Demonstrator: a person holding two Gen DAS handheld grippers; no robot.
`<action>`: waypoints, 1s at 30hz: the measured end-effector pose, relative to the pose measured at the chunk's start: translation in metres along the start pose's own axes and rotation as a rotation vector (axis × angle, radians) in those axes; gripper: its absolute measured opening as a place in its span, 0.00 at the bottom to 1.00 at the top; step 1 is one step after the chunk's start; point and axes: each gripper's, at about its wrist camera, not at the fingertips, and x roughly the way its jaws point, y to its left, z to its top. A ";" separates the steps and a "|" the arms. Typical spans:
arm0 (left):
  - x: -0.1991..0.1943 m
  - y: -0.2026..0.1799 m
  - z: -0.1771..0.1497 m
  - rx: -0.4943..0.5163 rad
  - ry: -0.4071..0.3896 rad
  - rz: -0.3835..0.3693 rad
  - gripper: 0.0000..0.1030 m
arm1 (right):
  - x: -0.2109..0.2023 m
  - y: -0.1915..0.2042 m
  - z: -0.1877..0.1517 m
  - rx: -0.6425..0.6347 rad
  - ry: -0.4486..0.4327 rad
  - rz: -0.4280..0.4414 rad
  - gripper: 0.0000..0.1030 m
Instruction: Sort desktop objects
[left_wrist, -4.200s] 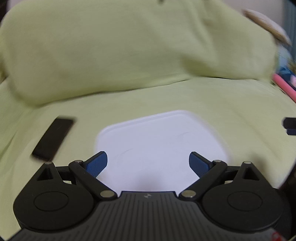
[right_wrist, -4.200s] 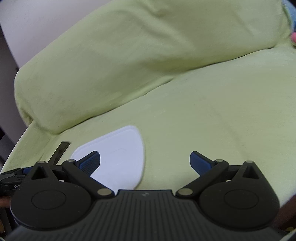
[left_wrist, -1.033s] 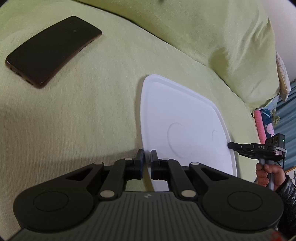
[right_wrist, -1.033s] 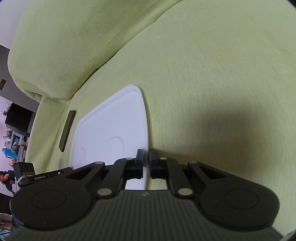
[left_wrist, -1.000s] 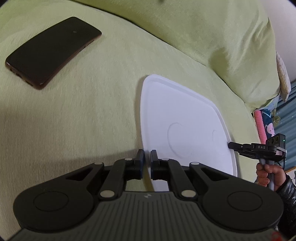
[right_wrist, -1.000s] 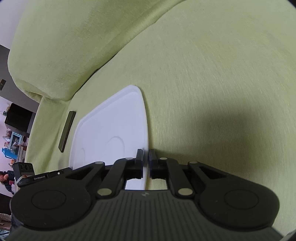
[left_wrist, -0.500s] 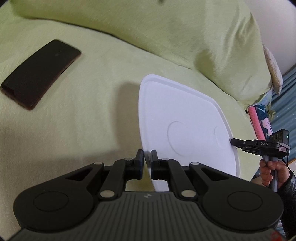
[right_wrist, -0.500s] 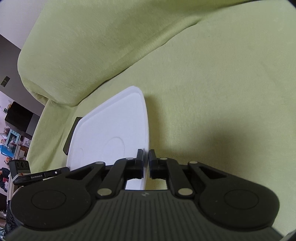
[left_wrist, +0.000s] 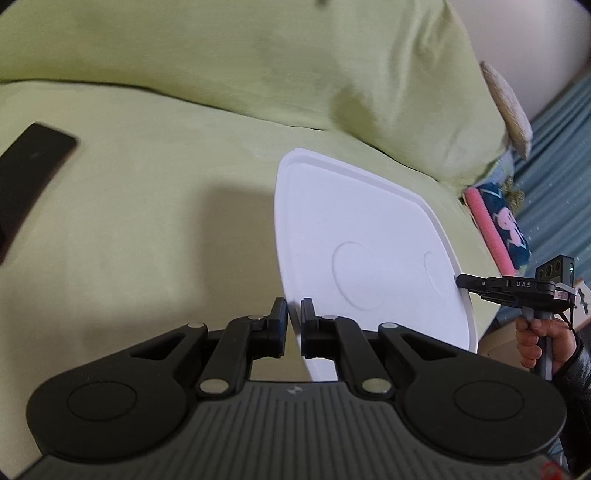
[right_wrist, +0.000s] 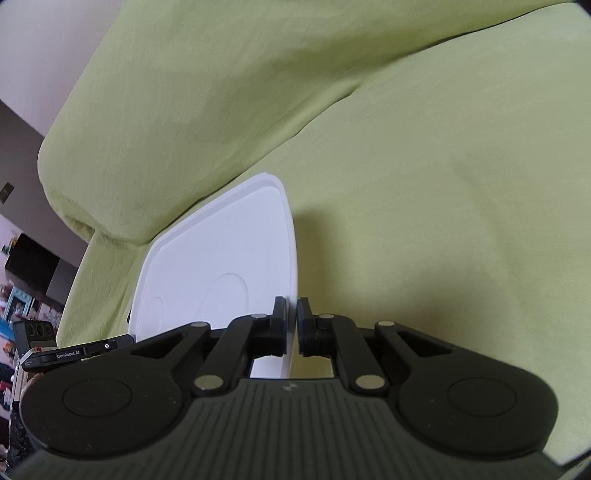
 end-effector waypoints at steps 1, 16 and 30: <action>0.002 -0.006 0.001 0.010 0.002 -0.006 0.04 | -0.006 -0.002 -0.001 0.004 -0.009 -0.006 0.06; 0.057 -0.100 0.012 0.164 0.086 -0.107 0.04 | -0.104 -0.053 -0.029 0.106 -0.159 -0.088 0.06; 0.122 -0.194 0.006 0.307 0.199 -0.227 0.04 | -0.195 -0.104 -0.083 0.237 -0.303 -0.204 0.06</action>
